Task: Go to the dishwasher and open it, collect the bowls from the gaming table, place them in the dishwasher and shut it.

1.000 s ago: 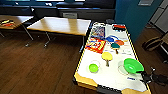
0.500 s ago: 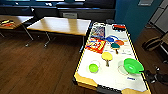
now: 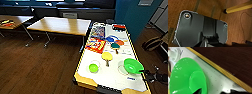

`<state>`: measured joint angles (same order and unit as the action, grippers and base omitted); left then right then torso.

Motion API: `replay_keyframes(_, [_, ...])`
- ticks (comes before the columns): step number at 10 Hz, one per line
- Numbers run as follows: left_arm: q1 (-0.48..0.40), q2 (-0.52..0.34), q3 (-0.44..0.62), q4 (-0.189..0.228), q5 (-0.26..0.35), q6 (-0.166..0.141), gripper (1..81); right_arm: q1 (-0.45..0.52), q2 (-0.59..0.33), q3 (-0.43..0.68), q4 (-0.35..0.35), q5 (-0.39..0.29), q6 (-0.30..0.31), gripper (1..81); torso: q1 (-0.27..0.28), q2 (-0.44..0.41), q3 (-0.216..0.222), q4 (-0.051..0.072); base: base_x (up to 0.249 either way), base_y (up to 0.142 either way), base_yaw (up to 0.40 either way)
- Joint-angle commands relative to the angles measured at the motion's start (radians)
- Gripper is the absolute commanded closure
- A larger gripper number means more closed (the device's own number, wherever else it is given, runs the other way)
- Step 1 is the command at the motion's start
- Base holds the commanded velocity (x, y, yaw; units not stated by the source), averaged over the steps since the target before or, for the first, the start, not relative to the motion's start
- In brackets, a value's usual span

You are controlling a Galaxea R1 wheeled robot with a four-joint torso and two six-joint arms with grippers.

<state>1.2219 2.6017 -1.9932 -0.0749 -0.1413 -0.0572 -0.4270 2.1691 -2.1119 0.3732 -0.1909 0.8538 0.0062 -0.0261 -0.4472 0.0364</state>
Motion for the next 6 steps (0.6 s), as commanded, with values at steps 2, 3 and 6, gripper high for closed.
replay_keyframes(2, [-0.029,-0.020,0.019,-0.002,0.060,-0.004,1.0,0.113,-0.018,-0.011,0.007,-0.029,-0.001,1.0,0.000,0.000,0.000,0.000,0.000,0.000,0.000])
replay_keyframes(3, [-0.029,-0.023,0.017,-0.002,0.060,-0.004,1.0,0.113,-0.004,-0.012,0.007,-0.027,-0.001,1.0,0.000,0.000,0.000,0.000,0.000,0.000,0.000])
replay_keyframes(6, [-0.029,-0.023,0.017,-0.003,0.060,-0.004,1.0,0.118,0.014,-0.009,0.007,-0.024,-0.002,1.0,0.000,0.000,0.000,0.000,0.000,0.000,0.000])
